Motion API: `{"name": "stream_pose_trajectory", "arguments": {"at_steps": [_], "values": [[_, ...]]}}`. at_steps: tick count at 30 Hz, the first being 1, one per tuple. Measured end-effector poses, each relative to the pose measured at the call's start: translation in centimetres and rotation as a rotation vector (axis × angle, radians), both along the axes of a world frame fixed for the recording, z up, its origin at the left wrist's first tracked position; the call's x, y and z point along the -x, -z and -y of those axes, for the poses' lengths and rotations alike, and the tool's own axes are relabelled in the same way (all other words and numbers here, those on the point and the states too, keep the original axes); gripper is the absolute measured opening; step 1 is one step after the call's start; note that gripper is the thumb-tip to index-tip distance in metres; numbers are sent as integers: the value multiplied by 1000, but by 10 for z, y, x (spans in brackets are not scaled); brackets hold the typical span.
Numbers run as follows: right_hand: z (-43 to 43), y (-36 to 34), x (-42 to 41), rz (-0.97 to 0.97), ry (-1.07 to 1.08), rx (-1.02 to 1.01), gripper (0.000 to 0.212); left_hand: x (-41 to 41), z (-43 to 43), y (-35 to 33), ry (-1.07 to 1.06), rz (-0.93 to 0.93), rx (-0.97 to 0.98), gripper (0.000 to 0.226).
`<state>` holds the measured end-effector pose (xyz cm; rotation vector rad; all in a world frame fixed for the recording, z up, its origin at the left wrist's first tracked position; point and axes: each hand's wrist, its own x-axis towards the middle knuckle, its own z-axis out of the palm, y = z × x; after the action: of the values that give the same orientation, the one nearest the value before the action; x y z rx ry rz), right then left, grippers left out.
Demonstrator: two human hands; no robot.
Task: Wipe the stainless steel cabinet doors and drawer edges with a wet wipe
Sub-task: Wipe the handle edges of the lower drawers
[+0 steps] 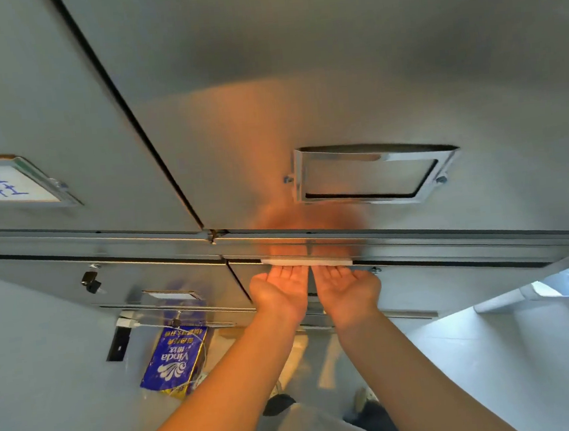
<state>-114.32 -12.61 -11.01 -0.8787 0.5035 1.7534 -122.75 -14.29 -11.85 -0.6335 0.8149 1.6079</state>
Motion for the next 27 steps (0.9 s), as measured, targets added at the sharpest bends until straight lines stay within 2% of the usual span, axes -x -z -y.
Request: {"name": "stream_pose_trajectory", "arguments": {"at_steps": [13,19,27], "values": [[-32,-3,-210,25,124,-42,42,-211,-33,1,163,-78,-48,40],[-41,-4,-261,16,178,-58,44,-256,-44,4,250,-35,-42,41],[-49,-2,-285,53,217,-16,46,-276,-50,7,305,-2,-15,43]]}}
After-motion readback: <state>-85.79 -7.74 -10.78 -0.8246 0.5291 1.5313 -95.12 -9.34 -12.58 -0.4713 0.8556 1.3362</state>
